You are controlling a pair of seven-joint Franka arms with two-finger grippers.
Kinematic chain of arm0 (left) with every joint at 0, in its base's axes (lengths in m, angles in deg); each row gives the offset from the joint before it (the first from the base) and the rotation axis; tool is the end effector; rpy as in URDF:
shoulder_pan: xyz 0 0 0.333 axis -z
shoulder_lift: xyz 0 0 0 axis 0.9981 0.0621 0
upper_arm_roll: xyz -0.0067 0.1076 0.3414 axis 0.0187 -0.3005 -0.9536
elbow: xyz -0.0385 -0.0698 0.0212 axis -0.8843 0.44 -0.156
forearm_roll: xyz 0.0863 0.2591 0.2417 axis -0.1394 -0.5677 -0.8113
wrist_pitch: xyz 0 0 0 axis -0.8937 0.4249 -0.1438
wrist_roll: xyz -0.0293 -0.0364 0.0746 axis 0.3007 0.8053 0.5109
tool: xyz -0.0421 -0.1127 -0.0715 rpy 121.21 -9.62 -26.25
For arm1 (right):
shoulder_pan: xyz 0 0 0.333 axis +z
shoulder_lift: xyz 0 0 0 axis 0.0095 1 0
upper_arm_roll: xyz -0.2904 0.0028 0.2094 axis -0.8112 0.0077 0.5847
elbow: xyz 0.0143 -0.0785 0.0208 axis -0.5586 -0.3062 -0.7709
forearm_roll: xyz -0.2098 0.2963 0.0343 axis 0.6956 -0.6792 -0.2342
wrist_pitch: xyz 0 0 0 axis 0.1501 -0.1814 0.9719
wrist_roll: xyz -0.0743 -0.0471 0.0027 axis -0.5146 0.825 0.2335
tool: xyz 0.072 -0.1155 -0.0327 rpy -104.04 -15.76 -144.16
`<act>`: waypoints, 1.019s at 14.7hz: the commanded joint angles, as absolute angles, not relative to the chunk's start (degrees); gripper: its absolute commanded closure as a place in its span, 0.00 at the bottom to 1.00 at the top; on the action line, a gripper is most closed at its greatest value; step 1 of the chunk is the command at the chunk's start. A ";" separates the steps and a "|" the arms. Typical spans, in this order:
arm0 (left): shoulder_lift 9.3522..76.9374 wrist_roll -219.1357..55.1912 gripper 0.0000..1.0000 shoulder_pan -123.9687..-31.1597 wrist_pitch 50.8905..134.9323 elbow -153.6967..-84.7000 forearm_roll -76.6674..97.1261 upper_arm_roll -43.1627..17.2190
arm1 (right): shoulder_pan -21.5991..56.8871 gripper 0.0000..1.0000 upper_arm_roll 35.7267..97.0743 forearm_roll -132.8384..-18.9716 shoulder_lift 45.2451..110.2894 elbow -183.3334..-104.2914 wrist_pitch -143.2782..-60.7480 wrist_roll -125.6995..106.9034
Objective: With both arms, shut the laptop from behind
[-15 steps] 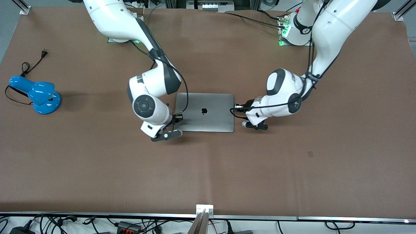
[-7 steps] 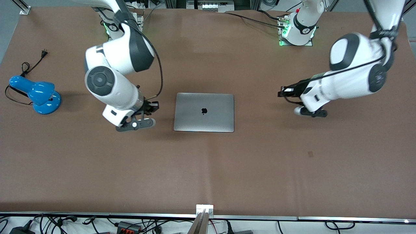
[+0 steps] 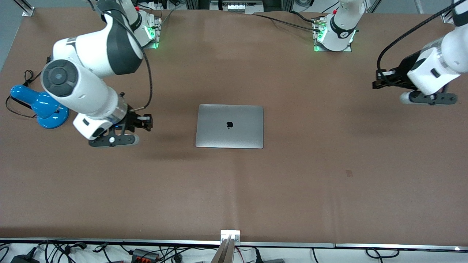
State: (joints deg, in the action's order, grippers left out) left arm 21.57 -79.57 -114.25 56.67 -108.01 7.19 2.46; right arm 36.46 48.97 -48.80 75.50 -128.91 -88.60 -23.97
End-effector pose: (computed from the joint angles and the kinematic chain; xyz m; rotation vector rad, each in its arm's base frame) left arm 0.5173 -0.0577 0.6044 3.0074 0.0643 -0.3163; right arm 0.6163 0.2036 0.4935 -3.1206 -0.0713 0.0480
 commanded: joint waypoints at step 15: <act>11.81 -76.29 0.00 -88.89 67.24 -122.67 4.84 -23.30 | 1.26 0.00 67.10 -41.17 68.11 -124.77 -85.01 -19.71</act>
State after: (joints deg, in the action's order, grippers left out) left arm 14.98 -74.21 -102.65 65.65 -119.55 5.26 -7.67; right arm 3.33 65.47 -42.23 69.17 -125.01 -86.27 -21.09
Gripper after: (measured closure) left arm 0.000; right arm 0.000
